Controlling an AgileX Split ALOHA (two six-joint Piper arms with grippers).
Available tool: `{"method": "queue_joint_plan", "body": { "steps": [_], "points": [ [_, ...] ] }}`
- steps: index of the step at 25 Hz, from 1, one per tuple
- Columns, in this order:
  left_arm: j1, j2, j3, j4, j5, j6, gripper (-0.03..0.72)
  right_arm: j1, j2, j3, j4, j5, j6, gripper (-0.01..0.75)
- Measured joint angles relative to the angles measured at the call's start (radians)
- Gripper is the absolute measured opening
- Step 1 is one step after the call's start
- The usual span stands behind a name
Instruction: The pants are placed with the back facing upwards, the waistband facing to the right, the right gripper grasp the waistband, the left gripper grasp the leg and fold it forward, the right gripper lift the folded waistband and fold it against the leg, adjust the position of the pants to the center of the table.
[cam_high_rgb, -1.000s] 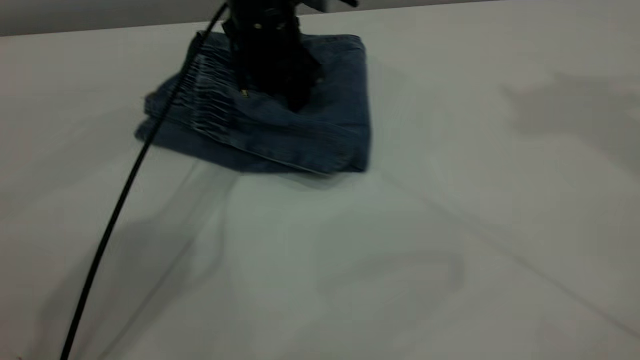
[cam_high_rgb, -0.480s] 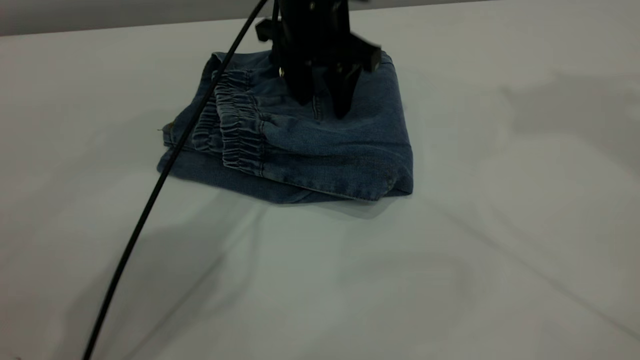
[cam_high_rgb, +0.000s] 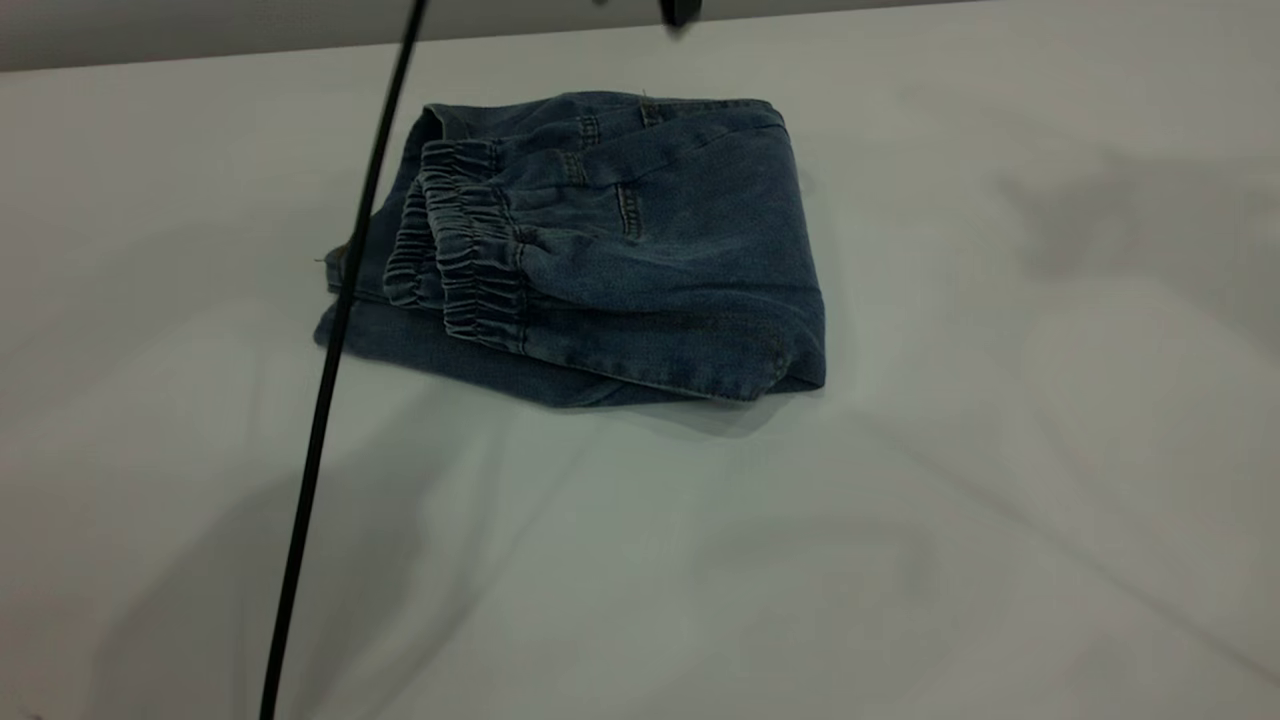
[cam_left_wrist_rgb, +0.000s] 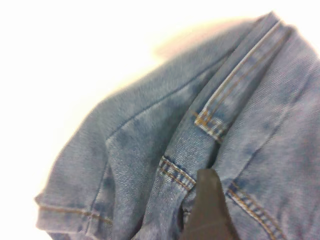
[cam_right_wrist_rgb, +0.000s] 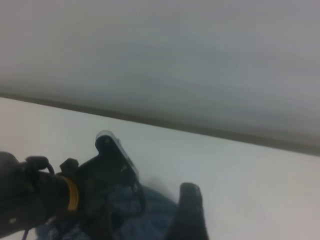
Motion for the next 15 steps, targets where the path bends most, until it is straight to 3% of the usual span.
{"method": "queue_joint_plan", "body": {
  "steps": [6, 15],
  "points": [
    [0.001, -0.201, 0.003, 0.03, 0.0, 0.004, 0.476, 0.014, -0.101, 0.008, 0.039, -0.001, -0.015, 0.528],
    [0.001, -0.6, 0.232, 0.087, -0.001, -0.002, 0.476, 0.159, -0.377, 0.206, 0.039, 0.0, -0.04, 0.528]
  ]
}}
